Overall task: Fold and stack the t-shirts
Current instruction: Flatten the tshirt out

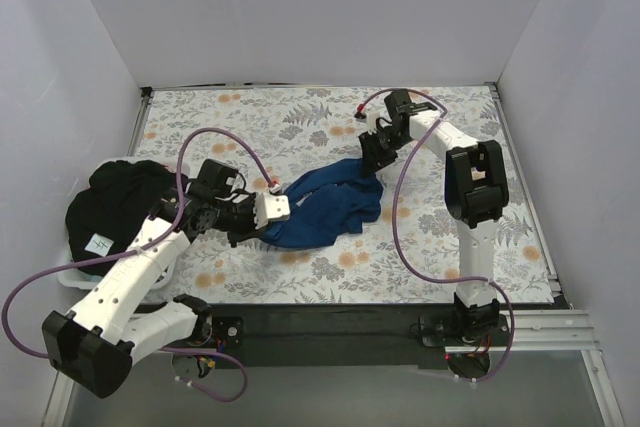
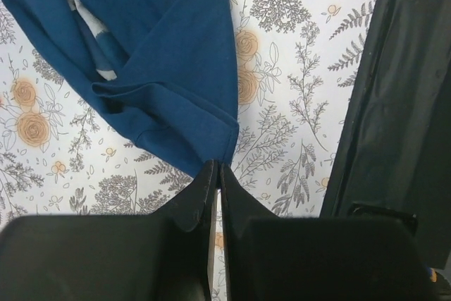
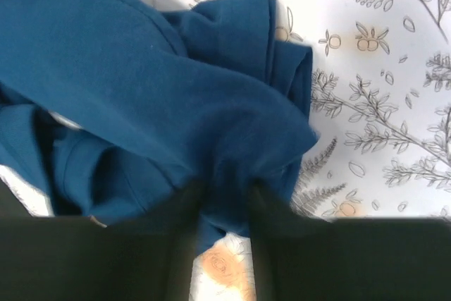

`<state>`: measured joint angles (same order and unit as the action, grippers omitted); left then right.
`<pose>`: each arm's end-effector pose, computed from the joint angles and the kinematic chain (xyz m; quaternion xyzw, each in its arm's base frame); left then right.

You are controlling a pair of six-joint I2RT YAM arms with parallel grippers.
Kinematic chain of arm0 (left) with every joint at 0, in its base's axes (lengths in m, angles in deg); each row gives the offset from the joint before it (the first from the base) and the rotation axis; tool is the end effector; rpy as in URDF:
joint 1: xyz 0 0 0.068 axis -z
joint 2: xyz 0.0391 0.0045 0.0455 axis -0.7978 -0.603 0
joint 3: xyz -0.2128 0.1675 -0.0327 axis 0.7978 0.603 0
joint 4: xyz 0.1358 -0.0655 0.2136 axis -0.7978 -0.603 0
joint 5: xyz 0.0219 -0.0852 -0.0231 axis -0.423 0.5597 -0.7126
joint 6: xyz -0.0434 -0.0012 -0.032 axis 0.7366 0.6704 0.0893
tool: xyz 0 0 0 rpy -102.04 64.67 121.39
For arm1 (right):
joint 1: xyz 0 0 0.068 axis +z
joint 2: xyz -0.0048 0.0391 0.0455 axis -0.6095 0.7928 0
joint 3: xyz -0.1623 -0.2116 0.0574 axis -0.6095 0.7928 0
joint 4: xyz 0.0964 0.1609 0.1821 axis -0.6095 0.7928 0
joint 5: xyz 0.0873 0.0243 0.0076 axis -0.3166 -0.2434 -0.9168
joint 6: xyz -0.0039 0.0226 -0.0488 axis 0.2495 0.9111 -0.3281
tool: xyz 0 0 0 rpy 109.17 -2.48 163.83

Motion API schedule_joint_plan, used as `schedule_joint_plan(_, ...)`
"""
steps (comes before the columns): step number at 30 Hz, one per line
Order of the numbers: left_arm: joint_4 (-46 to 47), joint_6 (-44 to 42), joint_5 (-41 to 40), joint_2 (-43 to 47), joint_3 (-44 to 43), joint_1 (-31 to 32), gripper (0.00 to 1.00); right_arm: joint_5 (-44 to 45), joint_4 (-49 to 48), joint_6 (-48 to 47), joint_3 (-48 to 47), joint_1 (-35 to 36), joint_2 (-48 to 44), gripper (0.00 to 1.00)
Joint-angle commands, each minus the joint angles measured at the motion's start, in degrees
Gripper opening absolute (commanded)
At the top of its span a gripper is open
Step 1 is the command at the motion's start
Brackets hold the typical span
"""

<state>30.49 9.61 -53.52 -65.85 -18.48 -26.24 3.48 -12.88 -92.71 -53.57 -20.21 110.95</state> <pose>0.1542 -0.0969 0.2928 0.3531 0.8711 -0.2763 0.2005 0.4262 0.1524 0.1879 -0.3051 0.8962 0.2699 0.1756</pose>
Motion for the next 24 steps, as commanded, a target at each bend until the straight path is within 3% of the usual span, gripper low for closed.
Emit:
schedule_joint_plan(1, 3.0, -2.9, -1.3, 1.5, 0.9, -0.3, 0.0, 3.3, 0.1, 1.0, -3.9, -0.1, 1.4, 0.19)
schedule_joint_plan(2, 4.5, -3.0, -1.9, 1.5, 1.0, -0.3, 0.0, 3.9, 0.1, 1.3, -5.1, -0.5, 0.8, 0.02)
schedule_joint_plan(12, 20.6, -7.0, -3.7, -1.7, -3.6, -6.4, 0.0, 5.9, 0.7, -2.1, -9.1, -11.7, -19.5, 0.01)
schedule_joint_plan(18, 25.4, 1.5, 4.3, -8.5, -13.1, -18.2, 0.0, 8.3, 1.4, -9.7, 0.6, -15.6, -34.2, 0.01)
schedule_joint_plan(24, 21.1, 7.4, 16.5, -9.9, -15.6, -21.8, 0.0, 8.9, 2.1, -15.5, 10.7, -16.6, -46.2, 0.01)
